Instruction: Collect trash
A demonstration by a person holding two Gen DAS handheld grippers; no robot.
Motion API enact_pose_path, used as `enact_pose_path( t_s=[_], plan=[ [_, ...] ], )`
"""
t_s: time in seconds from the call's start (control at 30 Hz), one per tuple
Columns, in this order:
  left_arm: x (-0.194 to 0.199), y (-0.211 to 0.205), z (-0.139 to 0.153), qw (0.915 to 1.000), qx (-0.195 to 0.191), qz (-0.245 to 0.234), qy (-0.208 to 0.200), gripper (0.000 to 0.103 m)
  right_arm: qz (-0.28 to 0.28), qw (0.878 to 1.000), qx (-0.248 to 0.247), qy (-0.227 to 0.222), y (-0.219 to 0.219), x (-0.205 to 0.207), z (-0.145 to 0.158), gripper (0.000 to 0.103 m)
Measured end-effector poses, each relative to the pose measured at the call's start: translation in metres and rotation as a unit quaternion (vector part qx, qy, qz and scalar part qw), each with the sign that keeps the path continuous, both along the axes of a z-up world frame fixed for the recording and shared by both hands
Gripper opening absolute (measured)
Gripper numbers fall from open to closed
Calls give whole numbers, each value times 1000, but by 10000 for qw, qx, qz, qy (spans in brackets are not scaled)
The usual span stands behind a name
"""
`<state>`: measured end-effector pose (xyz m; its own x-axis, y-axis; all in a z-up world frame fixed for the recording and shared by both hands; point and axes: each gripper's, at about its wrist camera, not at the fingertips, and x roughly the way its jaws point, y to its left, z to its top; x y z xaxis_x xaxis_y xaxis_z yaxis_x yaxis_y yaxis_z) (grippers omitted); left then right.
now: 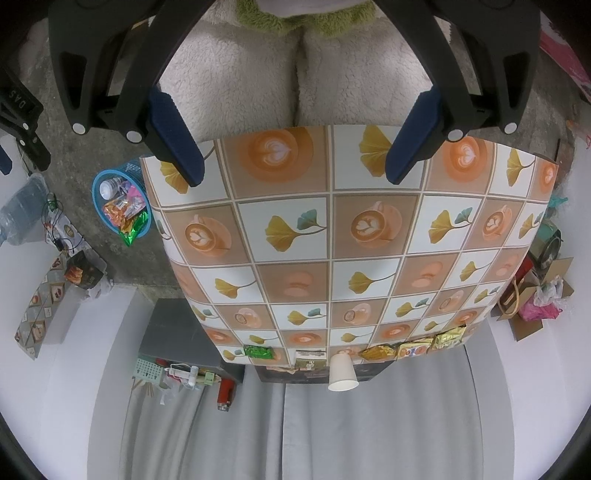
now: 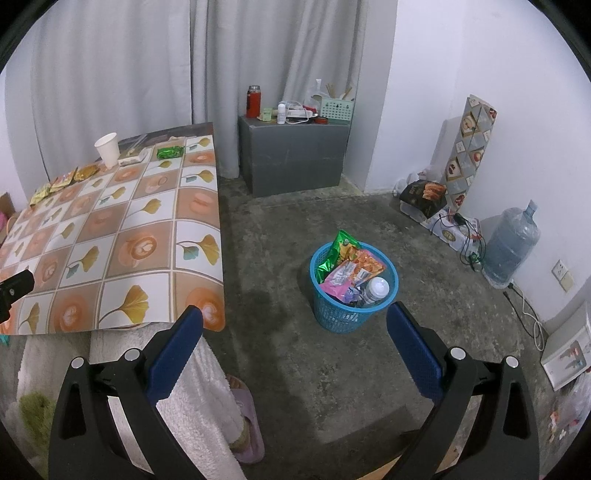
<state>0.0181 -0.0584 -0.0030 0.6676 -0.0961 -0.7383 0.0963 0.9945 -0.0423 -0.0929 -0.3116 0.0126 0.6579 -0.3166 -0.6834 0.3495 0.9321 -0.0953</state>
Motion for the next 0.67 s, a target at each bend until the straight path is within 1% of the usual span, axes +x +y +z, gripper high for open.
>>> enact_pose_path(
  t_s=[0.67],
  plan=[
    [1,0,2,10000,1,-6,23,94,-6,10000,10,4,1,1,1,97]
  ],
)
